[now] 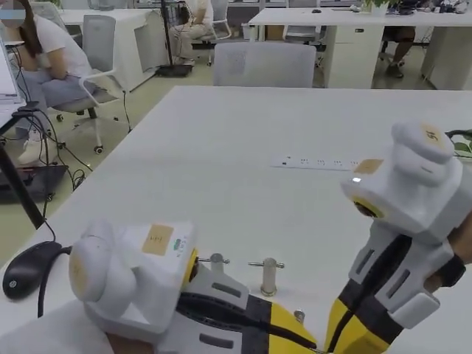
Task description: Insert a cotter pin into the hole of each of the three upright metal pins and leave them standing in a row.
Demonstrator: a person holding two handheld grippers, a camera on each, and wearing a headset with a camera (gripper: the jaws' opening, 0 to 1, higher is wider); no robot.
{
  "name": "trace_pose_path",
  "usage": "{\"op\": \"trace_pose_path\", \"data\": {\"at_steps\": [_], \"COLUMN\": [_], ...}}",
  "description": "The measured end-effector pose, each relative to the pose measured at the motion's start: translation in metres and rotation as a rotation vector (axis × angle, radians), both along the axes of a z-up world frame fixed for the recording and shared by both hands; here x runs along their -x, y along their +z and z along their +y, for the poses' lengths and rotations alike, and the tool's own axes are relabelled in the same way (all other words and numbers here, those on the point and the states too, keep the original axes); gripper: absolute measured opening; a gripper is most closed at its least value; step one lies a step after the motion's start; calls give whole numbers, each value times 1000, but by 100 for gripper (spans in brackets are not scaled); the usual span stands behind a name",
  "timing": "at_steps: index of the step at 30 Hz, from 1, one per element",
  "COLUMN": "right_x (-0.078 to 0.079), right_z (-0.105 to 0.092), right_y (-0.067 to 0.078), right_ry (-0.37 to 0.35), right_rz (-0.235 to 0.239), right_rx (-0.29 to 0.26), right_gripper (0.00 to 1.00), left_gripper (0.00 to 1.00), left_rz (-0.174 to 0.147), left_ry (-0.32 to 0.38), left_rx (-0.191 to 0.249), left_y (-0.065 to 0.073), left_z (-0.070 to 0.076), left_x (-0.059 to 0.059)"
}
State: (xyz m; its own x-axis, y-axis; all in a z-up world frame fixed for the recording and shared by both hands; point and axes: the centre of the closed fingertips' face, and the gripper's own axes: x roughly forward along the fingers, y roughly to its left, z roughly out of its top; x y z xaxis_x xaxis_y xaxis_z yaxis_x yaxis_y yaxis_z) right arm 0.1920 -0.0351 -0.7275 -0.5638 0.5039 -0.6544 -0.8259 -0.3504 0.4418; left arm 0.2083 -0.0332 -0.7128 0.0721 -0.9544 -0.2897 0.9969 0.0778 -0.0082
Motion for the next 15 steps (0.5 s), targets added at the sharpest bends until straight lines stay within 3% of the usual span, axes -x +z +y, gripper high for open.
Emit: {"op": "trace_pose_path", "data": {"at_steps": [3,6,9,15], "right_x": [-3,-12,-16,-20], "right_z": [-1,0,1,2], "right_y": [-2,-4,-5,-6], "right_ry": [-2,-8,-25,-21], "right_rz": [-51,-155,-226,-296], "right_rx": [3,9,9,1], "right_gripper": [4,4,4,5], "left_gripper": [0,0,0,0], "left_rz": [14,26,34,49], "left_ry": [14,37,61,90], "left_rx": [-4,-9,-16,-12], "left_y": [-2,-4,-7,-8], "left_z": [0,1,3,4], "left_x": [-2,-6,-11,-16]}}
